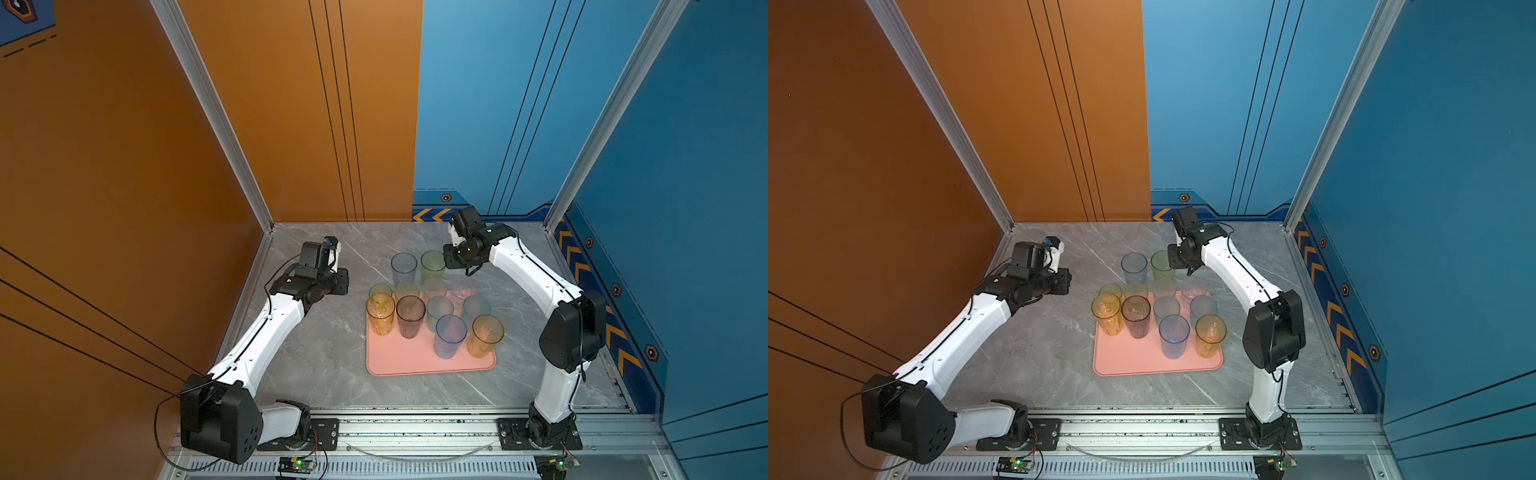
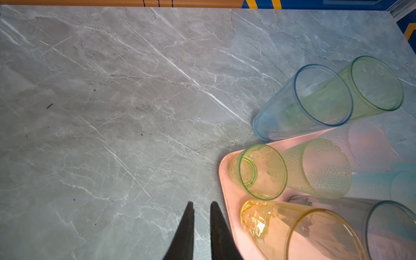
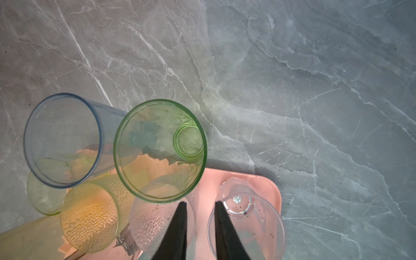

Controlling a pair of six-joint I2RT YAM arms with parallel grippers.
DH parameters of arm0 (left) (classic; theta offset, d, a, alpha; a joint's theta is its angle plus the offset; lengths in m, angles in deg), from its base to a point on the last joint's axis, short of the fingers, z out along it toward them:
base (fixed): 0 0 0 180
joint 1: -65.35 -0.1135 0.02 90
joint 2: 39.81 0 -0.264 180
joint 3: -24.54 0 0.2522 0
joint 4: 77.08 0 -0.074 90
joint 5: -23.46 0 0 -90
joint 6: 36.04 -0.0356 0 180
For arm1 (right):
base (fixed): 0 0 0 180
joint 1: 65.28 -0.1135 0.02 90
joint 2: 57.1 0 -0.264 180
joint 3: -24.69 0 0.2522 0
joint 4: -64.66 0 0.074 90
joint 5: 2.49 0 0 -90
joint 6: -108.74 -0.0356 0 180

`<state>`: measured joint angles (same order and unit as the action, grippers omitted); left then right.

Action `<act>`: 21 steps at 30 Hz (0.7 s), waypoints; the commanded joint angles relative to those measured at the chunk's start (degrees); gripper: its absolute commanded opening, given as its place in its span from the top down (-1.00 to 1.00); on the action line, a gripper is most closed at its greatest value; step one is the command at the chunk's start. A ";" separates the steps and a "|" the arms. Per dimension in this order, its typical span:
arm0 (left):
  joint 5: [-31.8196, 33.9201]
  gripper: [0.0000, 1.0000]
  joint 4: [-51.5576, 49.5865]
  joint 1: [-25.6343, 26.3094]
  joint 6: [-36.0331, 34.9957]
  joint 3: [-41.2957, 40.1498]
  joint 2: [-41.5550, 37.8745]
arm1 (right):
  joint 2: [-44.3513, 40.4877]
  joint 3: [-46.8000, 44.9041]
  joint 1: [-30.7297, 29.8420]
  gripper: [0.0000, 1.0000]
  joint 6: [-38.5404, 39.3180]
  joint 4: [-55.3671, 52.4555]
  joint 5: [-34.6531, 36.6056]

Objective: Place the glasses into the tray
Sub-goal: Pick up the glass from the center of the table.

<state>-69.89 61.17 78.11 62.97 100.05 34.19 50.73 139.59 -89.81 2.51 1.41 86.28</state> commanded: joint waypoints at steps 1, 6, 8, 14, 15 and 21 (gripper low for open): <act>-1.22 0.67 0.30 -0.09 -0.75 -0.58 -0.51 | 1.45 2.93 -0.16 0.58 1.29 -2.47 1.76; -1.66 0.67 0.47 -0.01 -0.84 -0.76 -0.34 | 2.85 4.24 -0.25 0.58 1.29 -2.60 1.65; -1.74 0.67 0.52 -0.01 -0.83 -0.76 -0.32 | 3.40 4.58 -0.25 0.58 1.29 -2.49 1.68; -1.92 0.67 0.65 -0.01 -0.93 -0.85 -0.33 | 5.08 5.98 -0.25 0.58 1.20 -2.59 1.92; -1.92 0.67 0.63 -0.02 -0.91 -0.93 -0.34 | 5.45 6.43 -0.25 0.58 1.20 -2.72 1.89; -1.92 0.67 0.76 -0.01 -1.02 -1.02 -0.43 | 7.46 8.52 -0.16 0.59 1.37 -3.55 2.45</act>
<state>-70.72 61.50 78.11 62.80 99.92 34.19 57.26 145.86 -89.81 2.91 -0.08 87.00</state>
